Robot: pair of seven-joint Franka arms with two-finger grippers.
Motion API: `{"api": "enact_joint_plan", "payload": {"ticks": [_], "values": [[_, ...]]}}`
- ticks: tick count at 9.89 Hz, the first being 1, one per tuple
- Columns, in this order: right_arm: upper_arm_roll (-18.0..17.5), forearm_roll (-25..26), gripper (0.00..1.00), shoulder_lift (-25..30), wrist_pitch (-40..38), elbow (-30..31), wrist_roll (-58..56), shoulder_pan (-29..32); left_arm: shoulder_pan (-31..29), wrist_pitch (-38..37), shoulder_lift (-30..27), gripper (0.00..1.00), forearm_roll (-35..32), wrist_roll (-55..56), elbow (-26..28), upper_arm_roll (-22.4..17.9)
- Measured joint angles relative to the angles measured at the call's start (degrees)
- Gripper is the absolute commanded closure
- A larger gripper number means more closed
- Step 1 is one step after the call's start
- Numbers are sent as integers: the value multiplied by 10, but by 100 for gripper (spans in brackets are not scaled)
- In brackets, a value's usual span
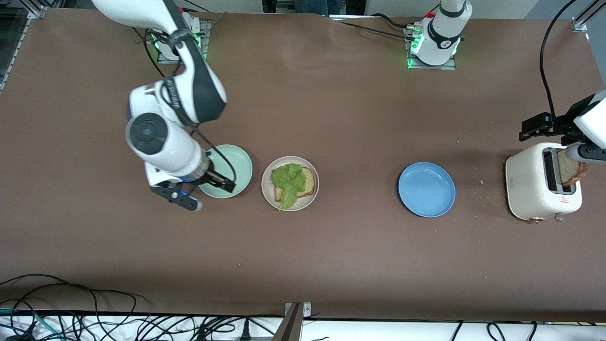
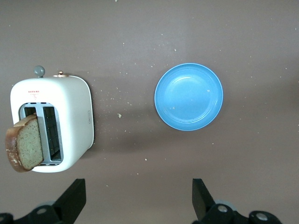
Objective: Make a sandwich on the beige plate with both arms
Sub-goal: 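Open the right gripper to drop the lettuce onto the bread, then move the right gripper to the yellow bottle and open around it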
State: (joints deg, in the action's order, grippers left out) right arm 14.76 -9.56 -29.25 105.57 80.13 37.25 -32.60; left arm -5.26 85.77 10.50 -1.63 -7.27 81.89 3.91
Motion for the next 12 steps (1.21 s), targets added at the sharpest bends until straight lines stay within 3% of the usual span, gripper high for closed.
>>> {"api": "enact_joint_plan", "payload": {"ticks": [3, 7, 10, 12], "values": [[60, 0, 0, 60, -68, 30, -202, 15, 0, 0, 1, 0, 0, 0, 0, 0], [170, -6, 0, 123, -86, 134, -454, 18, 0, 0, 2, 0, 0, 0, 0, 1], [243, -80, 0, 133, -55, 206, -651, 29, 0, 0, 3, 0, 0, 0, 0, 0], [247, -136, 0, 130, -29, 245, -783, 67, 0, 0, 3, 0, 0, 0, 0, 1]]}}
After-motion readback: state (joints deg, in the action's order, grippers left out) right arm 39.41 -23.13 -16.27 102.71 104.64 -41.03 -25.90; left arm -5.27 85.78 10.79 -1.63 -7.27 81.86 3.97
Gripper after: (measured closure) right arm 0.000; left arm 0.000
